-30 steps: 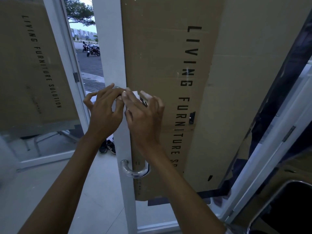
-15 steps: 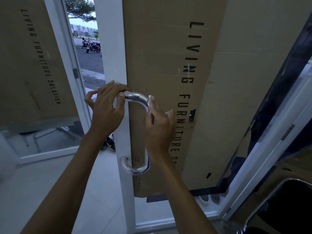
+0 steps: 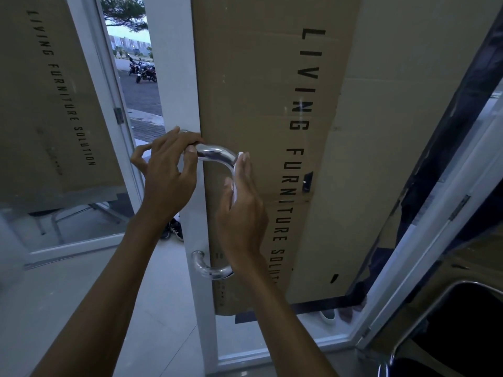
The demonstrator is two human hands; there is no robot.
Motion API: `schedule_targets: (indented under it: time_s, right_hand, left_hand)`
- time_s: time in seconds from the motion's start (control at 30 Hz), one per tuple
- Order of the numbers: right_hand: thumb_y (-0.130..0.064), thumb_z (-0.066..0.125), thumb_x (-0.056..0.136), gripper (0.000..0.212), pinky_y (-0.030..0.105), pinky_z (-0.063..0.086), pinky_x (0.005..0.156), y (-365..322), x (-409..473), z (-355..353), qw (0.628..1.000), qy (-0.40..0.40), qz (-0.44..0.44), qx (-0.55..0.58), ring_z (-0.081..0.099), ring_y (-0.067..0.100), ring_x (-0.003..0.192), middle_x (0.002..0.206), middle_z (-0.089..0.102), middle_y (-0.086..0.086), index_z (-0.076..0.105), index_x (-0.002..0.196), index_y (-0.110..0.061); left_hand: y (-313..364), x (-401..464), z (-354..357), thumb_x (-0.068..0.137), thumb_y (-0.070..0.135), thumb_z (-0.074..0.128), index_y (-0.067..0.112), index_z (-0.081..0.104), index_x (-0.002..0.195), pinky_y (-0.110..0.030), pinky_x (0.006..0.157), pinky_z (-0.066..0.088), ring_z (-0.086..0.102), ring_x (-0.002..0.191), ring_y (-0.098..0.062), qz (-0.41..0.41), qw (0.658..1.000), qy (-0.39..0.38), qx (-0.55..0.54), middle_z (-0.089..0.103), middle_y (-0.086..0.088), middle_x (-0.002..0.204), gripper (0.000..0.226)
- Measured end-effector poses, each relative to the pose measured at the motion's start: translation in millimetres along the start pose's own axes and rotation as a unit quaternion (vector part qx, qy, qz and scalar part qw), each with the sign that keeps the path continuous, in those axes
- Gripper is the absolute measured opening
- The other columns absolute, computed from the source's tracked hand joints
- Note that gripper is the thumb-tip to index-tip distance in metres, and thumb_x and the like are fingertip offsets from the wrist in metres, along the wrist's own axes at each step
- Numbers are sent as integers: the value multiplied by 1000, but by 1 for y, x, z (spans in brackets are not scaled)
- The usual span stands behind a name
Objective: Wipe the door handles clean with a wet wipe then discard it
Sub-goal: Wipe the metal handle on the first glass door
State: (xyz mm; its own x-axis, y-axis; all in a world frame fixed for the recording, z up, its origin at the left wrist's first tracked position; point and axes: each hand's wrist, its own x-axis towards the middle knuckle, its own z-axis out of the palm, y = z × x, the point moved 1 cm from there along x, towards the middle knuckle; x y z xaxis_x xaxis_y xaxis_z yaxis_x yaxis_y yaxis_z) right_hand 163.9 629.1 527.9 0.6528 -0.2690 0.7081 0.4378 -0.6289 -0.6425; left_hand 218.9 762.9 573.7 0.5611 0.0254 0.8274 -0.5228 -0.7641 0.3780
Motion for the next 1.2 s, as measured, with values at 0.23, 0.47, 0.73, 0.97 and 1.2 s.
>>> schedule_targets:
  time_s: [0.23, 0.47, 0.73, 0.97, 1.2]
  right_hand:
    - [-28, 48, 111, 73, -2, 37, 63, -3, -20, -6, 998, -59, -23, -24, 11, -6, 143, 177, 0, -7, 3, 169, -19]
    - [-28, 45, 113, 65, -10, 30, 81, -3, -9, -11, 998, -55, -17, 6, 7, -33, 139, 176, 10, -12, 13, 169, -22]
    - [-37, 55, 108, 41, 34, 63, 66, 16, -3, -10, 997, 71, 38, -14, 77, 12, 95, 145, 61, -17, 58, 148, -33]
    - [-23, 62, 101, 43, 24, 36, 52, 23, -6, -8, 995, 66, 46, -54, 53, 13, 53, 90, 79, 10, 63, 144, -29]
    - [-23, 52, 104, 43, 25, 59, 53, 9, 15, 1, 987, 135, -70, -47, 77, 12, 74, 144, 64, -6, 62, 145, -18]
  left_hand:
    - [1, -3, -3, 105, 20, 41, 28, 67, 117, -35, 110, 11, 43, 145, -10, 1, 1000, -3, 17, 67, 16, 122, 30]
    - [3, -6, -5, 105, 21, 40, 25, 68, 118, -55, 113, 18, 44, 145, -13, 2, 1000, -4, 0, 68, 13, 123, 30]
    - [4, -5, -5, 106, 20, 41, 20, 69, 119, -34, 117, 14, 46, 143, -17, 16, 1000, 3, -5, 69, 6, 124, 30]
    - [7, -6, -6, 106, 15, 44, 17, 69, 119, -13, 113, 6, 46, 143, -18, 16, 1000, 8, -9, 70, 3, 123, 28]
    - [6, -7, -6, 105, 29, 35, 26, 67, 121, -50, 113, 16, 42, 146, -11, -7, 1000, -10, 11, 68, 13, 126, 36]
